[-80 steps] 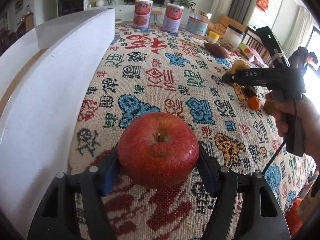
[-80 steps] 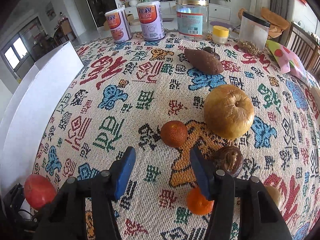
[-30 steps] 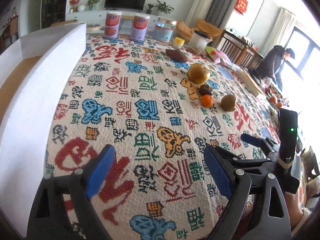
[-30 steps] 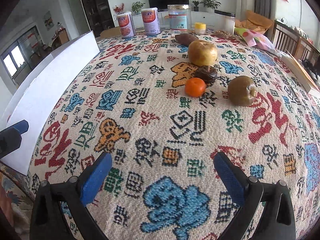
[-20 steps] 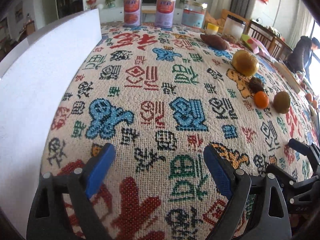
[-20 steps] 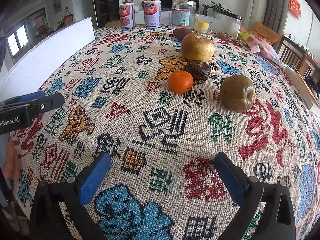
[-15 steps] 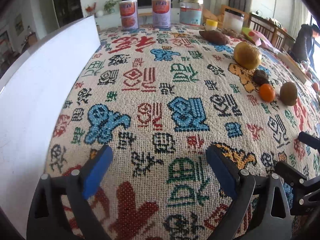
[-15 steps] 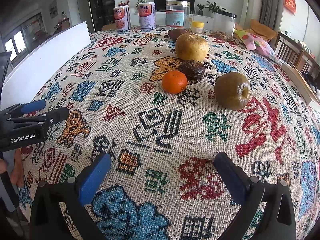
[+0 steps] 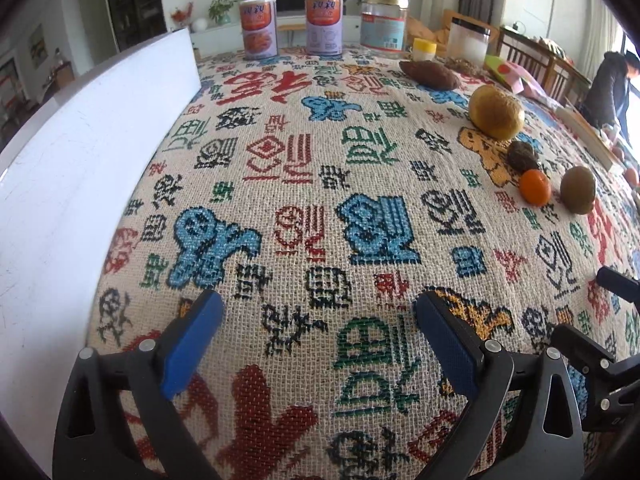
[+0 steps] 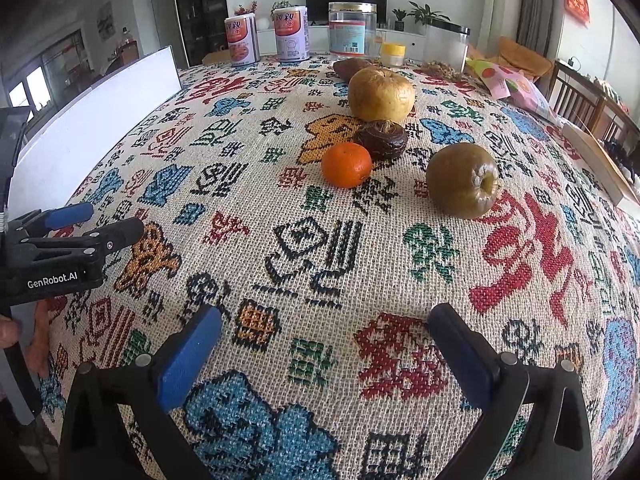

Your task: Organize fruits

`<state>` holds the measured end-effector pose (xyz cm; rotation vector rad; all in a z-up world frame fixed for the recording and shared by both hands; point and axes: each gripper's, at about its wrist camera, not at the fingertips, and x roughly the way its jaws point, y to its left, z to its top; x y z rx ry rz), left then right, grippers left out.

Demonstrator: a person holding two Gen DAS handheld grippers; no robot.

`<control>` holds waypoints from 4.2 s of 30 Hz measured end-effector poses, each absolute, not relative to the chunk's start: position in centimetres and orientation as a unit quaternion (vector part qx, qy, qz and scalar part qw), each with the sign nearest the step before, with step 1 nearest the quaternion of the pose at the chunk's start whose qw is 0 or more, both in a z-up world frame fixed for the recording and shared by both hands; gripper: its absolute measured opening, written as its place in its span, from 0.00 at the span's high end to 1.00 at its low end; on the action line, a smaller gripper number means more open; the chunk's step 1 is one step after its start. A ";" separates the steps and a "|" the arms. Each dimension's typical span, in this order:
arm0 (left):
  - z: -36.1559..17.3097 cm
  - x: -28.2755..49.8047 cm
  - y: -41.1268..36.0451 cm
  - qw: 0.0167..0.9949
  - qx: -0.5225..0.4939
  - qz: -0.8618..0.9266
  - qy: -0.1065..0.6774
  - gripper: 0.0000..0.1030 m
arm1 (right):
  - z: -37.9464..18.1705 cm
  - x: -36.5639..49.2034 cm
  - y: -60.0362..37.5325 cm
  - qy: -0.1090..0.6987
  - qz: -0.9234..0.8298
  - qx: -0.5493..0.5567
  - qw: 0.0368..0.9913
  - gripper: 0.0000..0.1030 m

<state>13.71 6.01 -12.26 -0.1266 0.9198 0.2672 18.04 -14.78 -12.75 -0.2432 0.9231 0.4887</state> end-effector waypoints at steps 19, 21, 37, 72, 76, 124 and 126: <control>-12.3 13.7 6.0 0.886 -0.061 0.128 0.442 0.04 | -12.8 18.1 -15.0 0.440 0.232 -0.114 0.860 0.00; -12.3 13.7 6.0 0.886 -0.061 0.128 0.442 0.04 | -12.8 18.1 -15.0 0.440 0.232 -0.114 0.860 0.00; -12.3 13.7 6.0 0.885 -0.062 0.128 0.442 0.04 | -12.8 18.2 -15.4 0.440 0.232 -0.112 0.860 0.00; -9.1 21.8 -0.8 0.905 -0.070 -0.037 0.418 0.72 | -12.5 18.8 -18.1 0.453 0.147 -0.085 0.875 0.00; -8.6 18.1 4.8 0.906 -0.087 0.018 0.413 0.72 | -12.6 18.8 -18.1 0.453 0.147 -0.085 0.875 0.00; 1.6 0.8 15.5 0.893 -0.280 0.019 0.352 0.73 | -4.0 22.1 -4.1 0.528 0.338 -0.149 0.765 0.57; 3.1 -1.7 18.5 0.892 -0.296 0.052 0.338 0.73 | -2.0 19.4 -1.7 0.512 0.380 -0.132 0.759 0.57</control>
